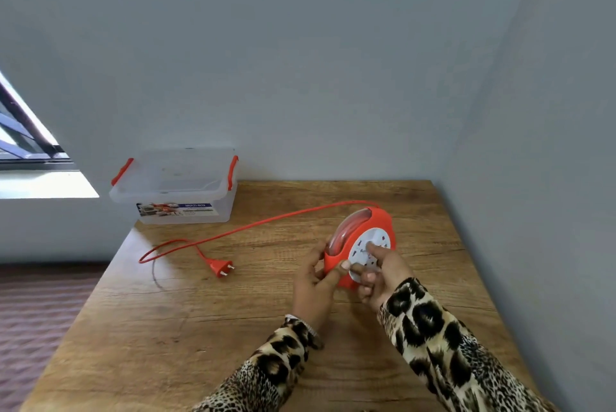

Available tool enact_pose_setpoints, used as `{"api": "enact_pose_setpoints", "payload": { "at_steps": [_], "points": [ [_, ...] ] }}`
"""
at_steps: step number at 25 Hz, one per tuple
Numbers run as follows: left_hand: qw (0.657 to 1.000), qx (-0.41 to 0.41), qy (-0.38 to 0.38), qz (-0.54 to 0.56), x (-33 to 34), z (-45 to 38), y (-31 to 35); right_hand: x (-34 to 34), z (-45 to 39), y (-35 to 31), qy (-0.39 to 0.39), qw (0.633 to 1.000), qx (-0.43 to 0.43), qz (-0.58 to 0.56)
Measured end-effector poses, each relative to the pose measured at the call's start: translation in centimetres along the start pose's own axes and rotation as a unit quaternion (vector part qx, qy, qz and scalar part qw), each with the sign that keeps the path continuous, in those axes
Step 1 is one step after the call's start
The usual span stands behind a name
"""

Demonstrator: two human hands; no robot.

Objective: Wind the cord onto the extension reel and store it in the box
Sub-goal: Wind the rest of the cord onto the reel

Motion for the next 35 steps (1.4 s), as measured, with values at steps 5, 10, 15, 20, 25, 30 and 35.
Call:
{"api": "enact_pose_setpoints", "payload": {
  "at_steps": [5,10,15,20,25,30,35],
  "points": [
    [0.996,-0.088,0.000,-0.005,-2.9,-2.6,0.8,-1.7,1.4,-0.7,-0.035,0.938,-0.134,0.317],
    [0.985,-0.146,-0.066,-0.058,-5.8,-4.6,0.3,-3.0,2.1,-2.2,-0.050,0.484,-0.580,0.654],
    [0.959,-0.212,-0.156,-0.104,-6.8,-5.5,-0.7,-0.6,1.5,-0.9,-0.168,0.193,-0.462,0.849],
    [0.943,-0.230,-0.175,-0.163,-6.9,-5.9,0.1,1.0,0.2,0.8,-0.134,0.161,-0.415,0.885],
    [0.898,-0.268,-0.231,-0.260,-7.0,-6.5,2.8,1.8,-0.5,1.2,-0.161,0.127,-0.442,0.874],
    [0.941,-0.221,-0.130,-0.223,-6.1,-5.8,3.5,1.2,-1.3,-0.3,-0.095,0.254,-0.513,0.814],
    [0.978,-0.162,0.000,-0.127,-4.7,-3.6,1.5,0.6,-2.5,0.2,-0.005,0.380,-0.546,0.747]
  ]
}}
Point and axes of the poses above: each hand's wrist, its own z-axis away from the middle knuckle, its own x-axis out of the palm, y = z × x, the point moved 1 cm from there along -z, towards the middle knuckle, and after that the axes turned 10 degrees about y, right-handed, at the moved point
